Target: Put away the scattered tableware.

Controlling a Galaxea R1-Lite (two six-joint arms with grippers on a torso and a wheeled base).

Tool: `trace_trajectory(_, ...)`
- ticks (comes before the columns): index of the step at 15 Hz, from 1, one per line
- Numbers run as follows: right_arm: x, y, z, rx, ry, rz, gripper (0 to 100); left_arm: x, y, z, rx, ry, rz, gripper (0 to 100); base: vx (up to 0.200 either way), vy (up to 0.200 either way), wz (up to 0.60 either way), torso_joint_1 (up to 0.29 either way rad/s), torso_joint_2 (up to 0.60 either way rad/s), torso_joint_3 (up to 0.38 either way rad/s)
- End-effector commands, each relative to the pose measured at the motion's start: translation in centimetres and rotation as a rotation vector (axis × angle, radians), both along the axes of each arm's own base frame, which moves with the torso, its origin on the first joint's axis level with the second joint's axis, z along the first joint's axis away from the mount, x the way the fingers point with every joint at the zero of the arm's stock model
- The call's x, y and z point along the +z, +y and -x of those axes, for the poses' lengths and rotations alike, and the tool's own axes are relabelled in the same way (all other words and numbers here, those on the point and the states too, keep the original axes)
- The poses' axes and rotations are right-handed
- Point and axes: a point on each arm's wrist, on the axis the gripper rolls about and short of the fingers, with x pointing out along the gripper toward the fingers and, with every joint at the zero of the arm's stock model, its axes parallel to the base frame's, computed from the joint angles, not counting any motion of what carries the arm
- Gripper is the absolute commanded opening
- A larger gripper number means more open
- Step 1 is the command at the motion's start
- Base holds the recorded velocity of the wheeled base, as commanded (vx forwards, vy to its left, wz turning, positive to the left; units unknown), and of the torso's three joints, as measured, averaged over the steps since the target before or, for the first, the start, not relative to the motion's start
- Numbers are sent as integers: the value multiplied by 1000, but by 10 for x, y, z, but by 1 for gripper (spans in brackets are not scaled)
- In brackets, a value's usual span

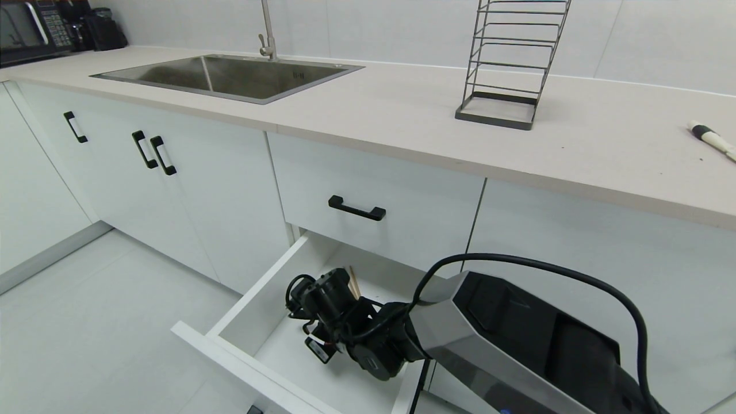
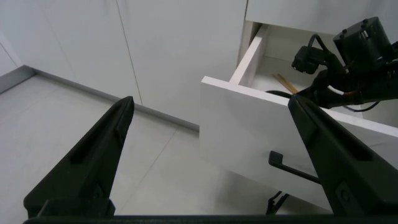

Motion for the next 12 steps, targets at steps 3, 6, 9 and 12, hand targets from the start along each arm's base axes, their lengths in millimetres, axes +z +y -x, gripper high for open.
trace_trajectory(3,-6,-5,5,38,-2,60,0,0,0,0,0,1,0,100,0,0,0,0,0,0)
trace_trajectory(6,-11,-9,9,45,14,88,100,0,0,0,0,1,0,100,0,0,0,0,0,0)
trace_trajectory(9,-2,-7,8,41,4,63,100,0,0,0,0,1,0,100,0,0,0,0,0,0)
trace_trajectory(12,45,-3,17,60,-40,-3,100,0,0,0,0,1,0,100,0,0,0,0,0,0)
